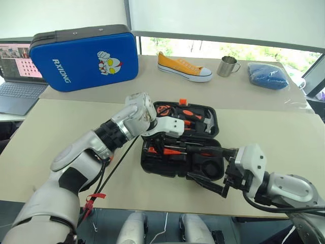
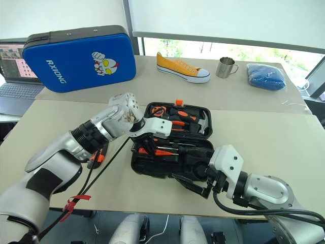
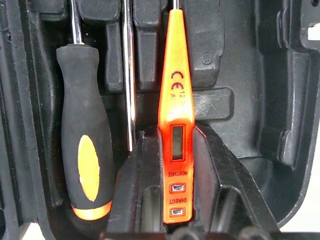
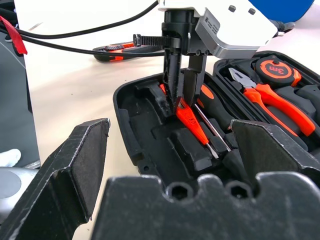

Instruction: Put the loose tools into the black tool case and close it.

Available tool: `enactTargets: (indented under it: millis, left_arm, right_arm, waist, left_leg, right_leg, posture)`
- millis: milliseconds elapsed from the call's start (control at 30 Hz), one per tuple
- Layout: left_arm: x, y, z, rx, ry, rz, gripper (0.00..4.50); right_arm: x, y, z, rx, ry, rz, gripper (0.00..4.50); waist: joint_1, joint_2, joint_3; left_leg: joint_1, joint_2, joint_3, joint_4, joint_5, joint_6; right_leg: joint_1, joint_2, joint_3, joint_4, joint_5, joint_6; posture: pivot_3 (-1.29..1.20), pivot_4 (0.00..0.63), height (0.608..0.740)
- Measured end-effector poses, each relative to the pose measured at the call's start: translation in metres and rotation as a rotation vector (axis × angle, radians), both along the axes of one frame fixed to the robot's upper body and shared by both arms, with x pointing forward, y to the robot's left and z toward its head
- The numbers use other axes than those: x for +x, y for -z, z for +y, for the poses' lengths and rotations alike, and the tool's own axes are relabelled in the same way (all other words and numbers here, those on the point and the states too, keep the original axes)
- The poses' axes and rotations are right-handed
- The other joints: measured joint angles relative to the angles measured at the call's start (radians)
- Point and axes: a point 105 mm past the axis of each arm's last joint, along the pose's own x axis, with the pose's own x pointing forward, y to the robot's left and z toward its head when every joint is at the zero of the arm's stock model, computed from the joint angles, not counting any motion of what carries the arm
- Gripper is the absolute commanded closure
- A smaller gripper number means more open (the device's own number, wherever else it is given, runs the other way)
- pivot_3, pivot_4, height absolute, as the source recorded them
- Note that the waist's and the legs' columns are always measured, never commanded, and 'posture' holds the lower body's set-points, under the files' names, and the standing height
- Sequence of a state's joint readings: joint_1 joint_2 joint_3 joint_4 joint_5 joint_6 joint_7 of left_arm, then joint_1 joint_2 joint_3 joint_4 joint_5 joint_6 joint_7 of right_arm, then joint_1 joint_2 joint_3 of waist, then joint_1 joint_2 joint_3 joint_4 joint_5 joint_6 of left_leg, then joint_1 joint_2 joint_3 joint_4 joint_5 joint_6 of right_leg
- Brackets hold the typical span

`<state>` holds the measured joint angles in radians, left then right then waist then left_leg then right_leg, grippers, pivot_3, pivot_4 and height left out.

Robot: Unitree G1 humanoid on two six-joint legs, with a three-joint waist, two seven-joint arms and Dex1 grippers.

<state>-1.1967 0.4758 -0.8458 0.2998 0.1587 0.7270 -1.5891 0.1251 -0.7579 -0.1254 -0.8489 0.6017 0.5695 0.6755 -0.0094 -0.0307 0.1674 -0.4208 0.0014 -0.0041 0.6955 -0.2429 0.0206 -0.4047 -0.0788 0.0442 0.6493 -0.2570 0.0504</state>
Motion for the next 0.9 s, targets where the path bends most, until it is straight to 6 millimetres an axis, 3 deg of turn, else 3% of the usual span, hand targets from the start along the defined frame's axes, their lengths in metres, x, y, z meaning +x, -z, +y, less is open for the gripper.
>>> enactTargets:
  millis: [133, 300, 467, 500, 567, 667, 767, 900]
  left_arm:
    - [-0.003, -0.012, 0.014, -0.027, -0.043, 0.036, 0.86]
    - [-0.007, -0.062, 0.024, -0.136, -0.035, -0.013, 0.86]
    - [-0.008, -0.079, 0.018, -0.42, 0.022, -0.043, 2.17]
    - [-0.009, -0.078, 0.017, -0.5, 0.017, -0.026, 2.75]
    - [-0.011, -0.066, 0.024, -0.711, -0.01, 0.0, 3.25]
    - [-0.012, -0.046, 0.033, -0.824, -0.04, -0.017, 4.32]
    - [-0.019, -0.023, 0.038, -0.88, -0.04, -0.012, 4.42]
    - [-0.013, -0.023, 0.033, -0.958, -0.054, -0.055, 4.42]
  right_arm:
    - [0.0, 0.002, 0.002, 0.004, -0.008, 0.01, 0.0]
    - [-0.002, 0.006, 0.004, 0.001, -0.024, 0.026, 0.0]
    - [-0.001, 0.005, 0.004, 0.001, -0.024, 0.024, 0.0]
    - [0.0, 0.005, 0.004, 0.001, -0.023, 0.023, 0.0]
    - [0.0, 0.004, 0.002, 0.006, -0.016, 0.022, 0.0]
    - [0.002, 0.001, -0.003, 0.006, 0.004, 0.015, 0.0]
    - [0.003, -0.001, -0.009, -0.004, 0.019, 0.013, 0.0]
    - [0.004, -0.001, -0.015, -0.014, 0.024, 0.025, 0.0]
  waist:
    - [-0.005, 0.0, 0.0]
    - [-0.002, 0.0, 0.0]
    - [0.0, 0.0, 0.0]
    - [-0.001, 0.0, 0.0]
    - [-0.004, 0.001, 0.0]
    - [-0.003, 0.001, 0.0]
    - [0.001, 0.0, 0.0]
    - [0.019, 0.0, 0.0]
  left_leg:
    - [-0.001, 0.001, 0.0, 0.0, 0.0, 0.0]
    - [-0.001, 0.0, -0.001, 0.0, 0.0, 0.0]
    - [0.0, 0.001, -0.001, 0.0, 0.0, 0.0]
    - [0.0, 0.002, -0.001, 0.001, 0.0, 0.0]
    - [0.0, 0.002, -0.001, 0.0, 0.0, 0.0]
    - [0.0, 0.002, -0.001, 0.0, 0.0, 0.0]
    - [0.0, 0.002, 0.0, 0.0, 0.0, 0.0]
    - [0.0, -0.001, 0.0, 0.001, 0.0, 0.0]
  right_leg:
    - [-0.002, 0.001, 0.0, 0.001, 0.0, 0.0]
    - [-0.001, 0.0, 0.0, 0.0, 0.0, 0.0]
    - [0.0, 0.0, 0.0, 0.0, 0.0, 0.0]
    - [0.0, 0.0, 0.0, 0.0, 0.0, 0.0]
    - [-0.001, 0.0, 0.001, 0.001, 0.0, -0.001]
    - [-0.001, 0.0, 0.001, 0.001, 0.001, -0.001]
    - [0.0, -0.001, 0.001, 0.001, 0.001, -0.001]
    - [0.001, -0.002, 0.0, 0.0, 0.001, 0.0]
  posture:
    - [0.0, 0.15, 0.74]
    - [0.0, 0.15, 0.74]
    - [0.0, 0.15, 0.74]
    - [0.0, 0.15, 0.74]
    - [0.0, 0.15, 0.74]
    - [0.0, 0.15, 0.74]
    - [0.0, 0.15, 0.74]
    - [0.0, 0.15, 0.74]
